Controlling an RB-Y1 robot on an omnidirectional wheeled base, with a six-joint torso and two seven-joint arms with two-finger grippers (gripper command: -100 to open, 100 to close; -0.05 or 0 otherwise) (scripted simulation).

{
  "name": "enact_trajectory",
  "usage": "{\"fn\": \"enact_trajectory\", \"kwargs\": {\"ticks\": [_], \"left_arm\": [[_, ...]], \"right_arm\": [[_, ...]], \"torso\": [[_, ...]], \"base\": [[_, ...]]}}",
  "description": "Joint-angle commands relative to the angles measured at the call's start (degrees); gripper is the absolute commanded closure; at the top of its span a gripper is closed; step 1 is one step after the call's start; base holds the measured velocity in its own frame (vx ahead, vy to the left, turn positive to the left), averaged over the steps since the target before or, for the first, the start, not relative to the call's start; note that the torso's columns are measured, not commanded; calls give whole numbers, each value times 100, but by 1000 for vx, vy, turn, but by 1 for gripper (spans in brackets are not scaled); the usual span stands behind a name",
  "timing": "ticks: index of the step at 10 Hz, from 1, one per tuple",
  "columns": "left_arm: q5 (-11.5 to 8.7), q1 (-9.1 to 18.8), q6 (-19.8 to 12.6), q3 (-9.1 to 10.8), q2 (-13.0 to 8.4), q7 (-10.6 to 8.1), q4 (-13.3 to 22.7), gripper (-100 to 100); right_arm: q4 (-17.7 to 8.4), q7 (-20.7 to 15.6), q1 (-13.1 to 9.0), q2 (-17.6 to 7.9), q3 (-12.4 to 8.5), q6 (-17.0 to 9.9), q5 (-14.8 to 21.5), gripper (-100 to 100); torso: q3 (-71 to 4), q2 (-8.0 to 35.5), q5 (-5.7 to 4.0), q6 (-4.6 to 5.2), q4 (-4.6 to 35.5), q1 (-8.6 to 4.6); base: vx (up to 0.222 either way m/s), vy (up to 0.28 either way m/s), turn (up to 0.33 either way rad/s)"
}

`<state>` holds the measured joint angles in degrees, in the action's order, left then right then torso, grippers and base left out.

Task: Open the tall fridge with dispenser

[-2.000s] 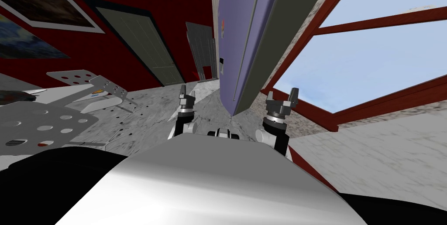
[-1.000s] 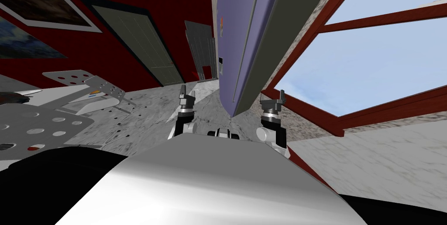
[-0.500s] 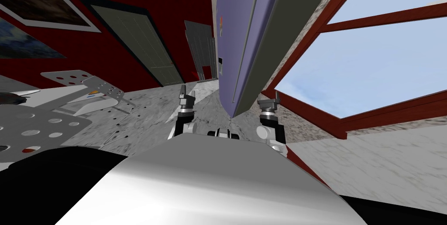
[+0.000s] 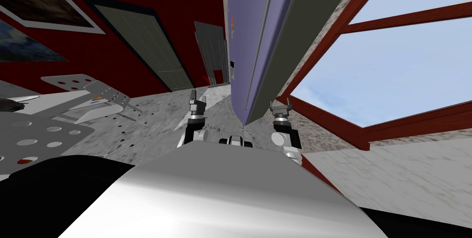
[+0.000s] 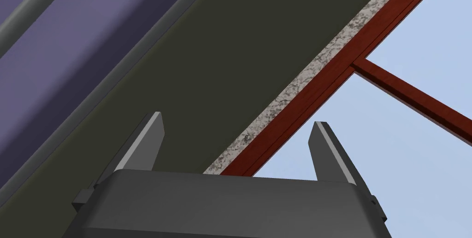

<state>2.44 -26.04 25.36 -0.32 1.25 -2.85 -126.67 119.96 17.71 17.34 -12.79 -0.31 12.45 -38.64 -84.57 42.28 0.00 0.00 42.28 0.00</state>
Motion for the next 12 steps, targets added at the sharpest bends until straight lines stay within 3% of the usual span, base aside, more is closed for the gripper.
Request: {"fn": "enact_trajectory", "kwargs": {"ticks": [1, 4, 5, 6, 7, 8, 10, 11, 12], "left_arm": [[0, 0, 0, 0, 0, 0, 0, 0], [0, 0, 0, 0, 0, 0, 0, 0], [0, 0, 0, 0, 0, 0, 0, 0], [0, 0, 0, 0, 0, 0, 0, 0], [0, 0, 0, 0, 0, 0, 0, 0], [0, 0, 0, 0, 0, 0, 0, 0], [0, 0, 0, 0, 0, 0, 0, 0], [0, 0, 0, 0, 0, 0, 0, 0], [0, 0, 0, 0, 0, 0, 0, 0]], "right_arm": [[-149, 136, -114, -35, 1, -230, -434, -100], [-426, 402, -304, -104, -2, -621, -961, -100], [-426, 402, -304, -104, -2, -621, -1133, -100], [-573, 538, -402, -127, -4, -822, -1308, -100], [-573, 538, -402, -127, -4, -822, -1476, -100], [-723, 675, -501, -142, -5, -1027, -1642, -100], [-723, 675, -501, -142, -5, -1027, -1863, -100], [-879, 813, -602, -147, -7, -1233, -2087, -100], [-879, 813, -602, -147, -7, -1233, -2230, -100]], "torso": [[0, -1, 1, -1, 0, 2], [1, 1, 0, 0, 1, 0], [0, -2, 0, 0, 0, -3], [1, 1, 0, 0, 1, 0], [-1, -3, 0, -1, 0, 1], [0, -1, 1, 0, 0, 3], [1, 2, 0, 0, 1, 0], [6, 9, 1, 0, 3, 2], [3, 2, 0, 0, 1, 0]], "base": [[38, -10, 5], [41, -17, 4], [40, -20, 7], [50, -18, 4], [48, -11, 5], [52, -17, 5], [31, -12, 3], [34, -13, 4], [34, -14, 5]]}}
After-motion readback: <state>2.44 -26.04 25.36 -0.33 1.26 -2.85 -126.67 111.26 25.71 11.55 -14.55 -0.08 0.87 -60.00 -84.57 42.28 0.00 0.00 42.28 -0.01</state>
